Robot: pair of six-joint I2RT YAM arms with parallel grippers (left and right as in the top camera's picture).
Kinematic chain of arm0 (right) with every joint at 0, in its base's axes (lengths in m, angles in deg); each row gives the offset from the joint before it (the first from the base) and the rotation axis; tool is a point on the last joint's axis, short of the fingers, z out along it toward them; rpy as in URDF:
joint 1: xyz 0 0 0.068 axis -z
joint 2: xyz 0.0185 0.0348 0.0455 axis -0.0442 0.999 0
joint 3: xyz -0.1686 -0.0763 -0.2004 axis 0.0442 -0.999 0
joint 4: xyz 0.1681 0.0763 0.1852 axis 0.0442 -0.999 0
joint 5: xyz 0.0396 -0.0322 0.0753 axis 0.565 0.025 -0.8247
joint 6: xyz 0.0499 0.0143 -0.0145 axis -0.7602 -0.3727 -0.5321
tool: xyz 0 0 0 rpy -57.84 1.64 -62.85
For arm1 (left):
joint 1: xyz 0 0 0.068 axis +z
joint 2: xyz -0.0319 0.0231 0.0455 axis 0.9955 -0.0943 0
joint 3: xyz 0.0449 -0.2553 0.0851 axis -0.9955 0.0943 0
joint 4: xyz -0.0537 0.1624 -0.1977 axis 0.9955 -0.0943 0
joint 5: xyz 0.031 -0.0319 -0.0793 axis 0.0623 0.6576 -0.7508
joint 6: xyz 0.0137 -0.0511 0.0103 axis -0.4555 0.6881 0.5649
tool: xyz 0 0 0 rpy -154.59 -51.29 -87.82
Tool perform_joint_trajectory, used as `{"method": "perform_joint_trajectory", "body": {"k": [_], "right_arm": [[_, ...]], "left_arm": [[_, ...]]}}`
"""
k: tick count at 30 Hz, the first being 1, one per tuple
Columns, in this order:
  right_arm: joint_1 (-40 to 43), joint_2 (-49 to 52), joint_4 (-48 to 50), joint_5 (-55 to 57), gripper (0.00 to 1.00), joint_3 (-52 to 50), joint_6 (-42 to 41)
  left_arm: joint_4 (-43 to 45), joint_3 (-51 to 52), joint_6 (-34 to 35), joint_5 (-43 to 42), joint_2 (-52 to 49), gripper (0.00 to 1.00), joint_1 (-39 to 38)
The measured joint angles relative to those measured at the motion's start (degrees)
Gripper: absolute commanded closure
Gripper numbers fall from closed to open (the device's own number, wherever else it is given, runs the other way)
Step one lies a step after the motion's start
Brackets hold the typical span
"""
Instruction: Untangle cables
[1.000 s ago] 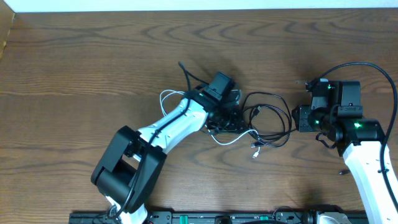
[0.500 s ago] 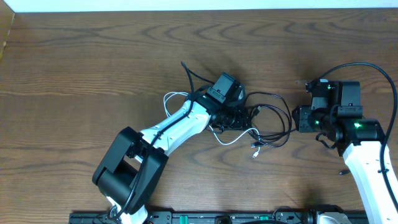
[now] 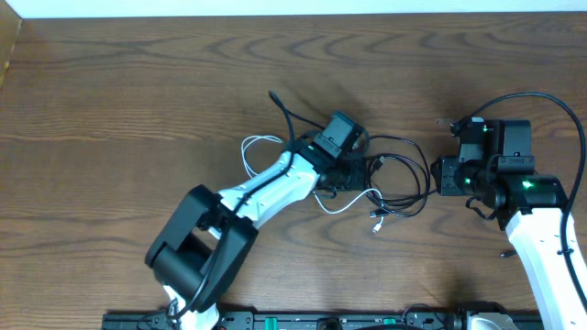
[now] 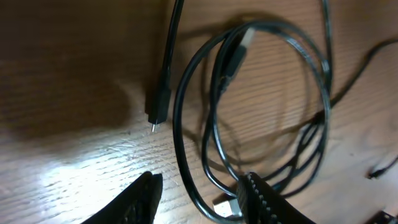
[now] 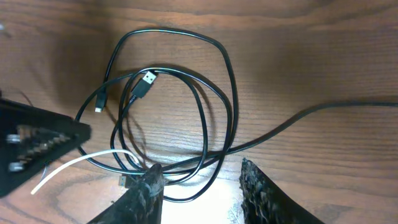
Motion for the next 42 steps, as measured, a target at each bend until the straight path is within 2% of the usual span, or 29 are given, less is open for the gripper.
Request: {"method": "perform_joint_trajectory", "body": {"k": [2, 5, 10, 14, 21, 28, 37, 42], "right_arm": [[0.0, 0.0, -0.02, -0.02, 0.64, 0.0, 0.0], [0.0, 0.0, -0.07, 0.0, 0.64, 0.0, 0.0], [0.0, 0.0, -0.17, 0.0, 0.63, 0.0, 0.0], [0.0, 0.0, -0.2, 0.0, 0.61, 0.0, 0.0], [0.0, 0.22, -0.09, -0.83, 0.49, 0.0, -0.39], [0.0, 3.5, 1.16, -8.24, 0.44, 0.0, -0.07], [0.0, 8.81, 2.08, -20.04, 0.41, 0.0, 3.37], [-0.31, 11.02, 2.86, -22.77, 0.41, 0.0, 5.14]], "left_arm": [[0.0, 0.02, 0.81, 0.46, -1.25, 0.57, -0.74], [-0.04, 0.11, 1.6, 0.83, -2.51, 0.92, -1.66], [-0.15, 0.33, 1.62, 0.83, -2.64, 0.93, -1.33], [-3.65, 0.39, 0.9, 0.81, -0.46, 0.93, 1.7], [-3.39, 0.44, -0.46, -4.92, 14.88, 0.92, 9.31], [-0.66, 0.44, -1.84, -8.92, 27.04, 0.92, 8.48], [-0.02, 0.44, -2.03, -11.69, 31.06, 0.93, 8.26], [-0.02, 0.44, -2.86, -11.93, 33.4, 0.92, 8.26]]}}
